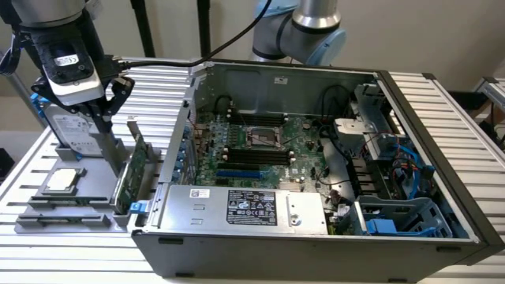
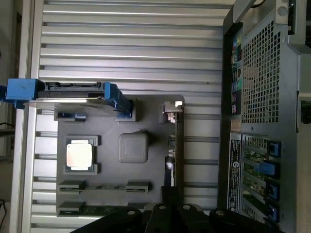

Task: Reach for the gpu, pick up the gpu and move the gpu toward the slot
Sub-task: 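Pick up the gpu and move the gpu toward the slot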

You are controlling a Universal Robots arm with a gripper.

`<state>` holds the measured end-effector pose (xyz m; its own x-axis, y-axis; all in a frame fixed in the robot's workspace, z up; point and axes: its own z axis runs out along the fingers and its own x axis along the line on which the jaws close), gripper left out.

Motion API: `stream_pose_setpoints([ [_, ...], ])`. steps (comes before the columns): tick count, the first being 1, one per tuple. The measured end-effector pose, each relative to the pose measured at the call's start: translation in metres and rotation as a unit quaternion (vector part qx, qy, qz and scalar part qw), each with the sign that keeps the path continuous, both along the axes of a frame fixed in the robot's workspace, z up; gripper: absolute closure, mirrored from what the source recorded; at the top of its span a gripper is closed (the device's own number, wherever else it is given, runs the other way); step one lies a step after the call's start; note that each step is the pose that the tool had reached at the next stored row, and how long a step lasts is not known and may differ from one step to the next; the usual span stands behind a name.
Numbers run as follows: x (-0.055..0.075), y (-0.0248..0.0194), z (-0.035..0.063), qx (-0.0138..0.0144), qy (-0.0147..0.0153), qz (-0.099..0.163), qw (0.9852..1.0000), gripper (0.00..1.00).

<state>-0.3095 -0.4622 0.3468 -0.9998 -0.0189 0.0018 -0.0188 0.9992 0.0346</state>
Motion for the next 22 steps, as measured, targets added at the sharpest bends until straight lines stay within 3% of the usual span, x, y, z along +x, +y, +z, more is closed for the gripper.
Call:
stream_pose_setpoints([
  [8, 0.0, 0.0, 0.0, 0.0, 0.0, 0.0, 1.0, 0.89],
  [13, 0.0, 0.0, 0.0, -0.0001, 0.0, 0.0, 1.0, 0.76],
  [17, 0.0, 0.0, -0.0006, -0.0019, 0.0, 0.0, 1.0, 0.58],
  [22, 0.0, 0.0, -0.0071, -0.0035, -0.0019, 0.0, 1.0, 0.58],
])
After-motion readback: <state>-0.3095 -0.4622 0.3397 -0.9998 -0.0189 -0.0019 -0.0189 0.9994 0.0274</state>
